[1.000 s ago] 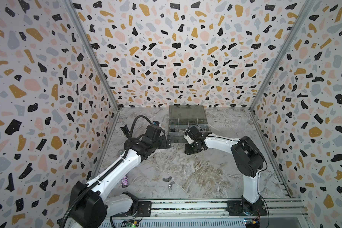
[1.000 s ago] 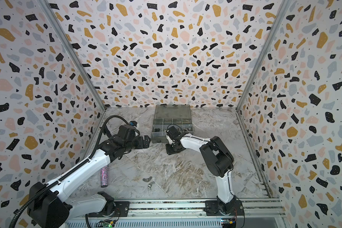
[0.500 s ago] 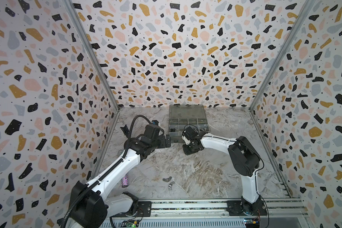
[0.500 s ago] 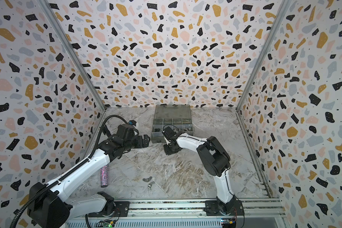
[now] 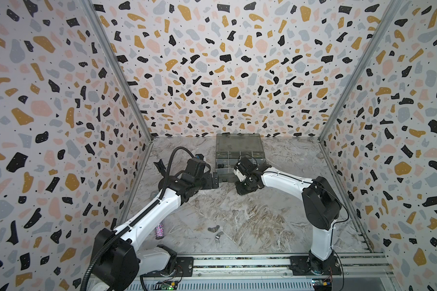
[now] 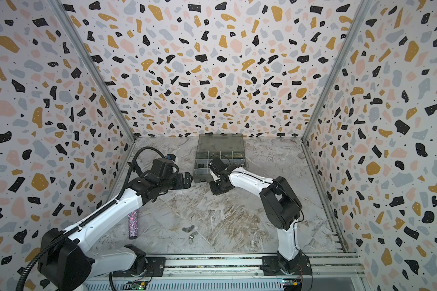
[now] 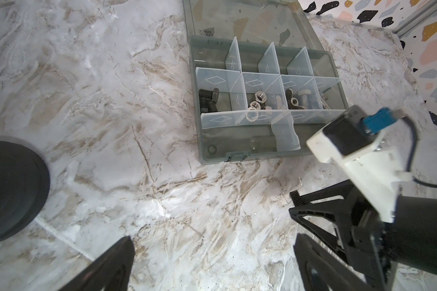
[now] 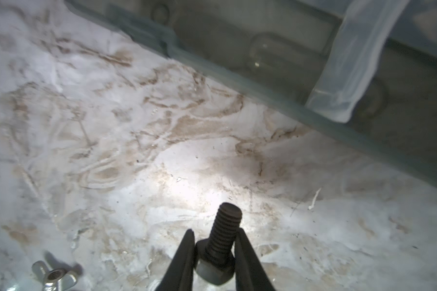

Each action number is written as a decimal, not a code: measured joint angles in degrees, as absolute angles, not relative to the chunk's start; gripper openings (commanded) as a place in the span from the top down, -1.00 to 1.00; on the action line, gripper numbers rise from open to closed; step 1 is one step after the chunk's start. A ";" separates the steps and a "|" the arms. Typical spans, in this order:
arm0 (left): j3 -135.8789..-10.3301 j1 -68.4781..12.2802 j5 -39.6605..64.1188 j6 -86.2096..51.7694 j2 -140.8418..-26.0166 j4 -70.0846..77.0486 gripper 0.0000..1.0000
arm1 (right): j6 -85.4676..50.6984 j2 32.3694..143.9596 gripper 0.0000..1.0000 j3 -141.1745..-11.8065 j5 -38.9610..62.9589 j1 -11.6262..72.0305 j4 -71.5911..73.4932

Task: Sort the screws and nuts into containers
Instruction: Pick up the screw from the center of the table, then place the screw into the container.

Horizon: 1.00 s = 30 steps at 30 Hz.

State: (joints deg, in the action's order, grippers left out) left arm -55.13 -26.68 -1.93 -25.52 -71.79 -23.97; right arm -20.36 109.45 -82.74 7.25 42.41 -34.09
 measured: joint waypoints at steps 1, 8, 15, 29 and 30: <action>-55.16 -26.68 -1.93 -25.52 -71.83 -23.99 -0.99 | -20.25 108.79 0.48 -83.09 7.42 42.17 -34.09; -56.31 -26.68 -2.00 -25.50 -73.30 -24.03 -0.99 | -19.40 106.85 0.48 -85.32 8.86 40.25 -34.37; -58.15 -26.55 -2.33 -25.45 -74.63 -24.45 -0.99 | -18.44 106.89 0.48 -87.59 9.85 39.00 -35.14; -59.96 -24.73 -3.66 -24.32 -75.57 -27.24 -0.99 | -16.95 117.25 0.48 -102.26 13.34 38.02 -35.20; -60.10 -24.47 -3.73 -24.12 -75.59 -27.29 -0.99 | -16.95 118.37 0.47 -103.35 13.65 37.98 -35.22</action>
State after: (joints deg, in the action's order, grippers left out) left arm -60.10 -24.47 -3.73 -24.12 -75.59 -27.29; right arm -16.95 118.37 -103.35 13.65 37.98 -35.22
